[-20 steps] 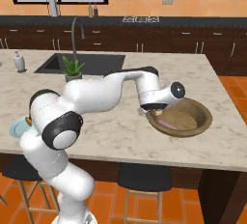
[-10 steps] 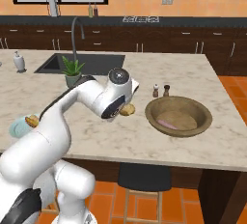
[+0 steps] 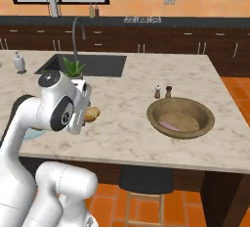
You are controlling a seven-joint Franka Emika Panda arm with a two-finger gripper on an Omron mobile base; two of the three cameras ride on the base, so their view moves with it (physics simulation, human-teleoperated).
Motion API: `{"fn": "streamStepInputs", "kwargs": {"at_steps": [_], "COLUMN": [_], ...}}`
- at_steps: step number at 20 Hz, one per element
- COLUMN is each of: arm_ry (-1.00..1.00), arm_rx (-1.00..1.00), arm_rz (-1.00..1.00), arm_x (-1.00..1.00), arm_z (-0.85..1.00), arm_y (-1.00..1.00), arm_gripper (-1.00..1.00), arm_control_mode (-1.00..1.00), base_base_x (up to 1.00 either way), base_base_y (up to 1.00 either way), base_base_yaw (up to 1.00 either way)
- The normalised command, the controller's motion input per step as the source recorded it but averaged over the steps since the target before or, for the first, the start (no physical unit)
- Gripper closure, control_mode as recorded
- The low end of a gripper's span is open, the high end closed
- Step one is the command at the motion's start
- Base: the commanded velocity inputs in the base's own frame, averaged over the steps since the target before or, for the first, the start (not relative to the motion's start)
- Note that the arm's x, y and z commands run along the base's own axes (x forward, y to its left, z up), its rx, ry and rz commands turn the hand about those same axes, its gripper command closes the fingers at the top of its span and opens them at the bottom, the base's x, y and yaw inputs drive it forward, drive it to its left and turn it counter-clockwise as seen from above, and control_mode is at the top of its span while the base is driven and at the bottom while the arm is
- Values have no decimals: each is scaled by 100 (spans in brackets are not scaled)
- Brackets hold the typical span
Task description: Place one bun and one sausage from the bowl on each plate.
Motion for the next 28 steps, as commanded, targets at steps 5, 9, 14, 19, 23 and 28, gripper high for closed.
{"fn": "streamStepInputs", "kwargs": {"at_steps": [5, 9, 14, 19, 23, 28], "arm_ry": [0, -5, -4, 0, 0, 0], "arm_rx": [-6, 12, 5, 0, 0, 0], "arm_rz": [23, 13, 4, 0, 0, 0], "arm_x": [-1, -8, -5, 0, 0, 0], "arm_z": [-34, -1, 0, 0, 0, 0], "arm_y": [63, -1, 0, 0, 0, 0], "arm_gripper": [100, 100, 100, 100, 100, 100], "arm_control_mode": [-100, -100, 100, 100, 100, 100], "base_base_x": [0, 0, -23, -84, -10, 0], "base_base_y": [0, 0, 0, 19, 100, 100], "base_base_yaw": [0, 0, 4, 14, 11, 6]}}
